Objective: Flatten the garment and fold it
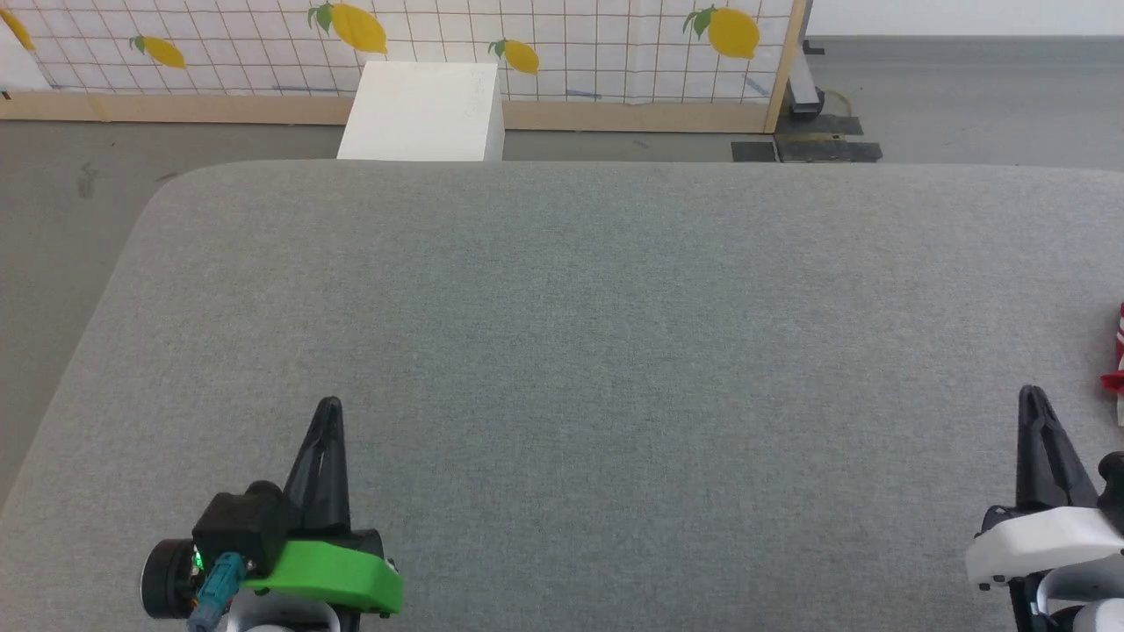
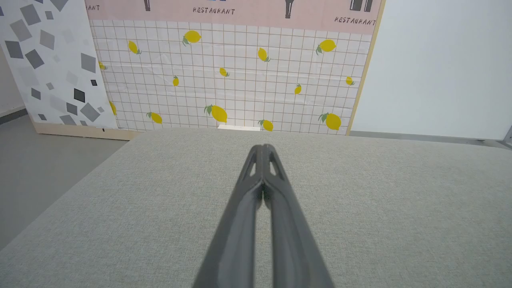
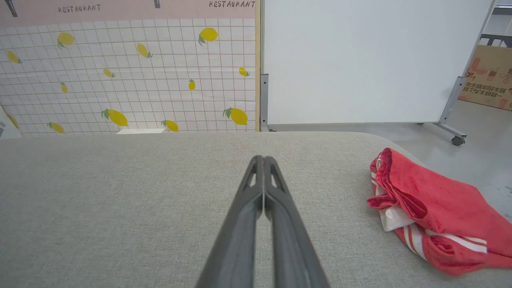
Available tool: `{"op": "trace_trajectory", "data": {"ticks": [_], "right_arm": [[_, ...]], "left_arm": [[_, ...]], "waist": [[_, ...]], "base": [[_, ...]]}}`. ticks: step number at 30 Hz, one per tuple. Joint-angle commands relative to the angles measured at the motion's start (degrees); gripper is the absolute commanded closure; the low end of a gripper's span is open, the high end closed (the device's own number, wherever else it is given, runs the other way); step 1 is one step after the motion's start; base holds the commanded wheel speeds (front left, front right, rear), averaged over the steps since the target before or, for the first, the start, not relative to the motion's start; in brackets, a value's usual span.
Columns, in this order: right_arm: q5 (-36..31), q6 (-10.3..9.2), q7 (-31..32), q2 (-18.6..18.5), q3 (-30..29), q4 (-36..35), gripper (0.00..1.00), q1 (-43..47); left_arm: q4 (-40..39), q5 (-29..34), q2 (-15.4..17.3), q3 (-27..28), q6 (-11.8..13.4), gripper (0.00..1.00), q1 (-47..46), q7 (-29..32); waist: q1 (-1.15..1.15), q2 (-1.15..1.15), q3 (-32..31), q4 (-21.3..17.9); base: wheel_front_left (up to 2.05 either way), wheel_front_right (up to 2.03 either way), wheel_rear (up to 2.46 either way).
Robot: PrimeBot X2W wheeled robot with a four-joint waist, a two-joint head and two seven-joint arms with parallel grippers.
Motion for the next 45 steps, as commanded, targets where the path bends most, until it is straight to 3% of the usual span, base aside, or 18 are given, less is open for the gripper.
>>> {"op": "trace_trajectory", "data": {"ticks": [1, 45], "right_arm": [[0.0, 0.0, 0.02, 0.0, 0.03, -0.02, 1.0, 0.0], [-0.33, -0.03, 3.91, 0.03, 5.72, -3.12, 1.0, 0.6]], "left_arm": [[0.0, 0.03, -0.01, 0.01, -0.01, 1.0, 0.0, 0.03], [-0.15, 5.12, -2.32, 3.08, -1.35, 1.0, -0.48, 5.17]], "waist": [[0.0, 0.0, 0.0, 0.0], [0.0, 0.0, -0.6, 0.34]], "base": [[0.0, 0.0, 0.0], [0.0, 0.0, 0.0]]}}
